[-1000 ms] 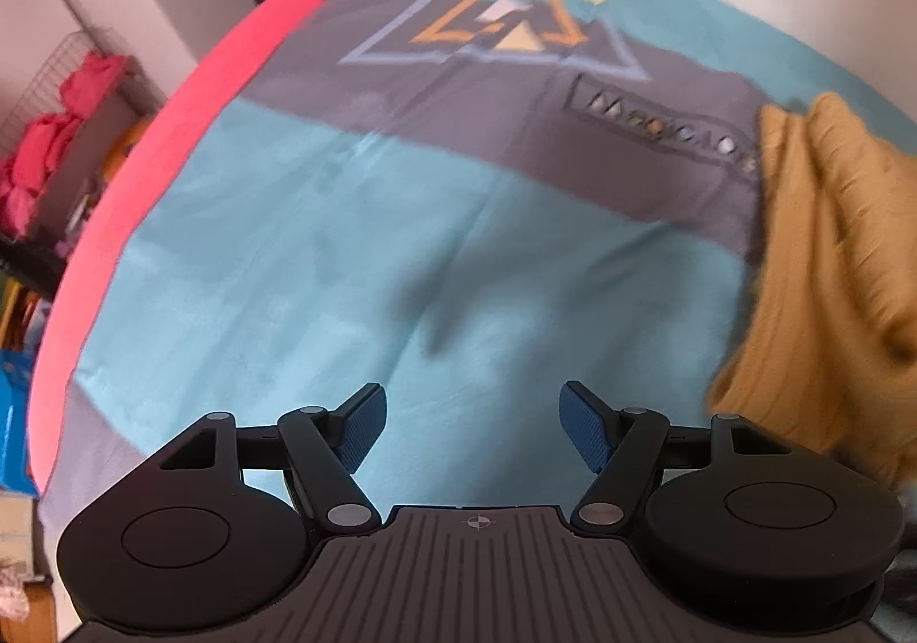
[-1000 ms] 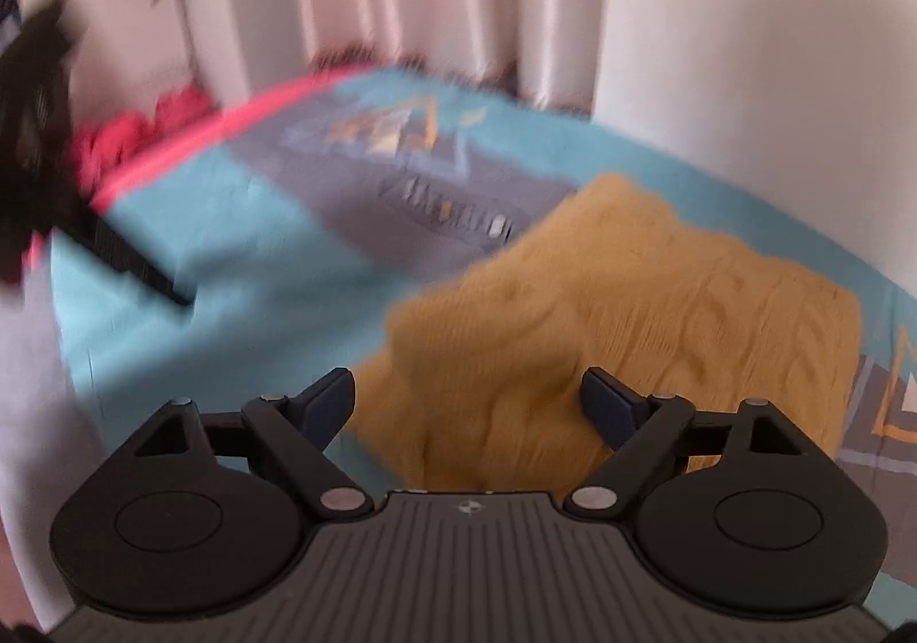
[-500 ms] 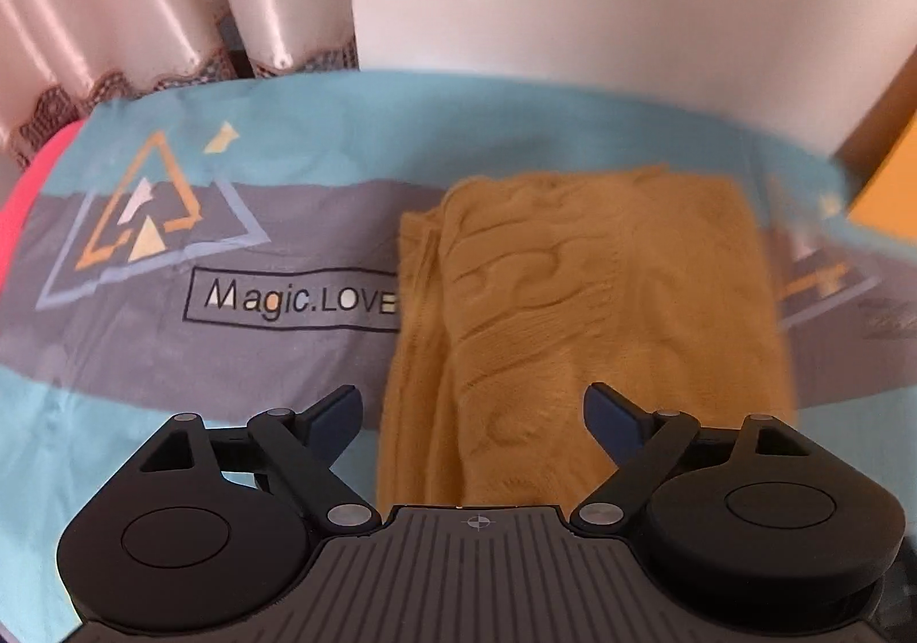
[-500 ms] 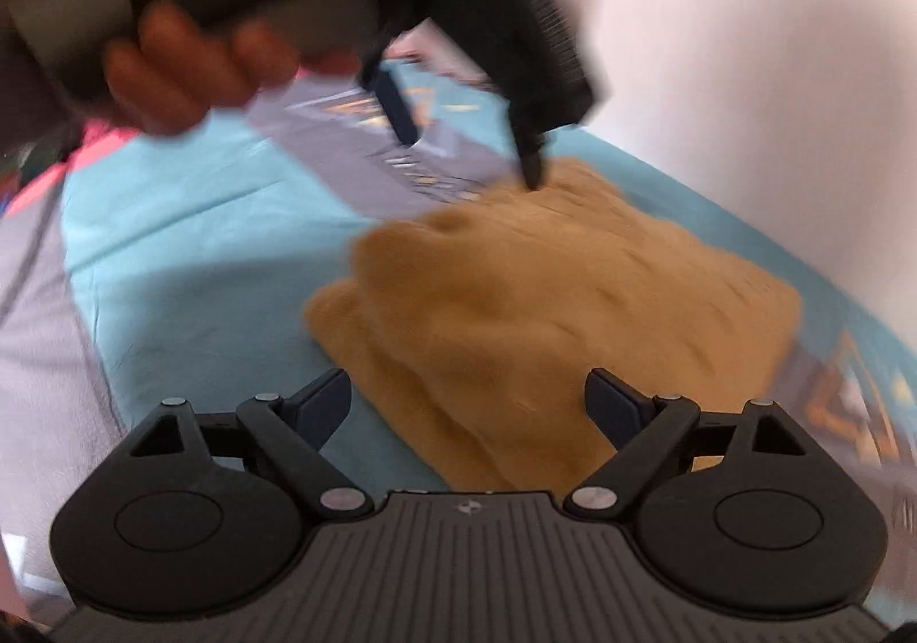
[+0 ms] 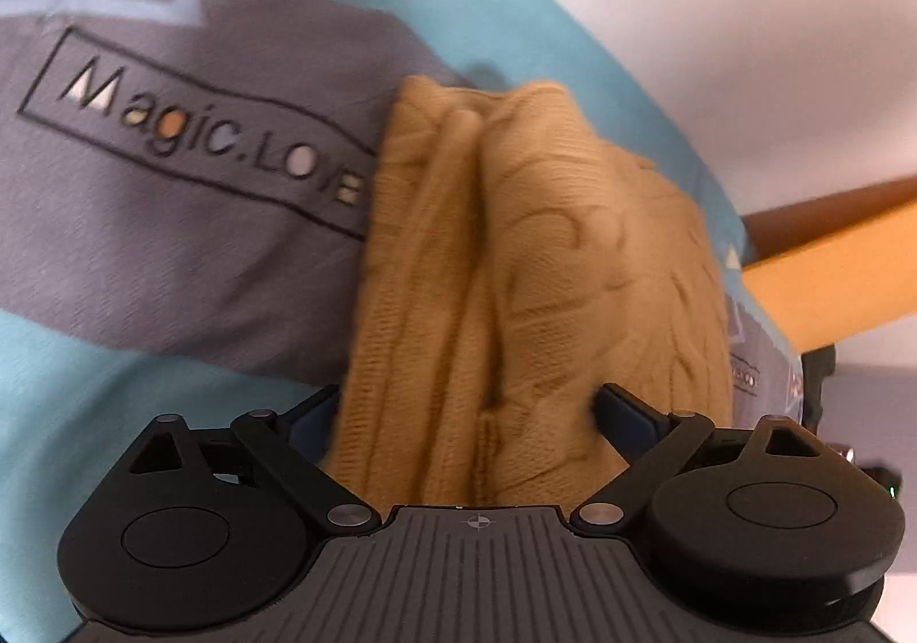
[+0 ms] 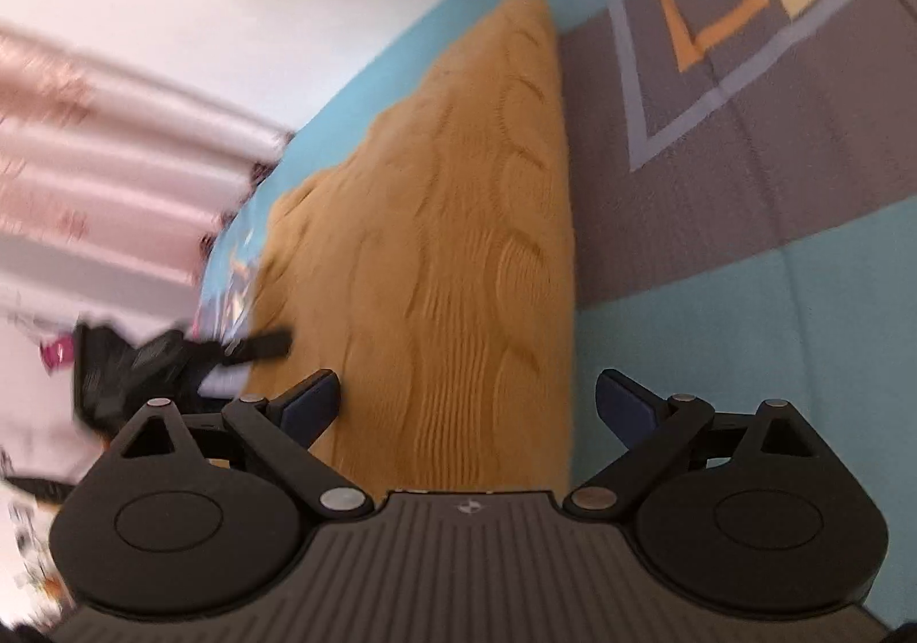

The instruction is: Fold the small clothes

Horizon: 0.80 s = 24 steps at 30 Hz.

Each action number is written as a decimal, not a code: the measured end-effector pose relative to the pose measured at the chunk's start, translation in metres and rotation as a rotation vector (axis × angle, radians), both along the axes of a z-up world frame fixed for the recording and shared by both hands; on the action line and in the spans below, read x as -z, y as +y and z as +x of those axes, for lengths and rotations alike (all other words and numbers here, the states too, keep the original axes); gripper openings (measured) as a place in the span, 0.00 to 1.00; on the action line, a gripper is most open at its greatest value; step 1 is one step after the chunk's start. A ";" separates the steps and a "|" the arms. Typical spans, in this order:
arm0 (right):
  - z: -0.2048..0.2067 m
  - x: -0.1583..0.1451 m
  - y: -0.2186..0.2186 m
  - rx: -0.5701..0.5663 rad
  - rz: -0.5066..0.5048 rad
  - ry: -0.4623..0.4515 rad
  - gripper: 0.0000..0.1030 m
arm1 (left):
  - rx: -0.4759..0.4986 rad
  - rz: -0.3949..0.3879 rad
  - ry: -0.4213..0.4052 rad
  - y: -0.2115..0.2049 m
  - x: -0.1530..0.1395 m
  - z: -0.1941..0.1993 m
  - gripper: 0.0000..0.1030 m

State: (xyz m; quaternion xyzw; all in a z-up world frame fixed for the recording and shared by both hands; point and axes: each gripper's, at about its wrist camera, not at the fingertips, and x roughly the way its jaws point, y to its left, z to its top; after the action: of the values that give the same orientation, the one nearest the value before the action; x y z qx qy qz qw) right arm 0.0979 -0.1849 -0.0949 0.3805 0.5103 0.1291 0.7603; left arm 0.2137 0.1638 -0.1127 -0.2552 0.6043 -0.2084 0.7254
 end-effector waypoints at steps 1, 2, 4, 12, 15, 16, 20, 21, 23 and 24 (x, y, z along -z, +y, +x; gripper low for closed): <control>0.006 0.005 0.003 0.003 0.021 0.011 0.96 | 0.019 0.005 -0.012 -0.005 0.000 -0.001 1.00; 0.013 0.011 0.007 0.013 0.047 0.032 0.96 | 0.028 0.014 -0.015 -0.008 0.000 -0.002 1.00; 0.024 0.023 0.014 0.040 0.094 0.078 0.95 | 0.037 0.032 -0.018 -0.018 0.000 -0.002 1.00; 0.007 -0.018 0.025 0.003 0.003 -0.066 0.63 | 0.174 0.079 -0.234 -0.067 -0.066 -0.040 1.00; -0.011 -0.048 0.016 -0.013 -0.045 -0.149 0.63 | 0.201 0.048 -0.284 -0.088 -0.093 -0.059 1.00; -0.019 -0.059 0.009 -0.014 -0.061 -0.176 0.62 | 0.211 0.037 -0.295 -0.094 -0.099 -0.064 1.00; -0.048 -0.087 -0.030 0.013 -0.059 -0.196 0.63 | 0.273 -0.006 -0.323 -0.125 -0.115 -0.094 1.00; -0.055 -0.090 -0.041 0.015 -0.060 -0.188 0.65 | 0.297 0.020 -0.325 -0.134 -0.113 -0.099 1.00; -0.062 -0.089 -0.061 0.017 -0.073 -0.147 0.72 | 0.336 0.206 -0.306 -0.159 -0.096 -0.107 1.00; -0.065 -0.082 -0.070 0.025 -0.096 -0.104 0.78 | 0.350 0.306 -0.287 -0.171 -0.086 -0.107 1.00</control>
State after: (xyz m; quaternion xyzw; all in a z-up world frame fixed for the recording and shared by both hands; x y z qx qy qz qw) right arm 0.0330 -0.2546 -0.0128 0.3428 0.4709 0.1143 0.8047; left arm 0.1068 -0.0070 -0.0263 -0.0020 0.5548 -0.2709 0.7866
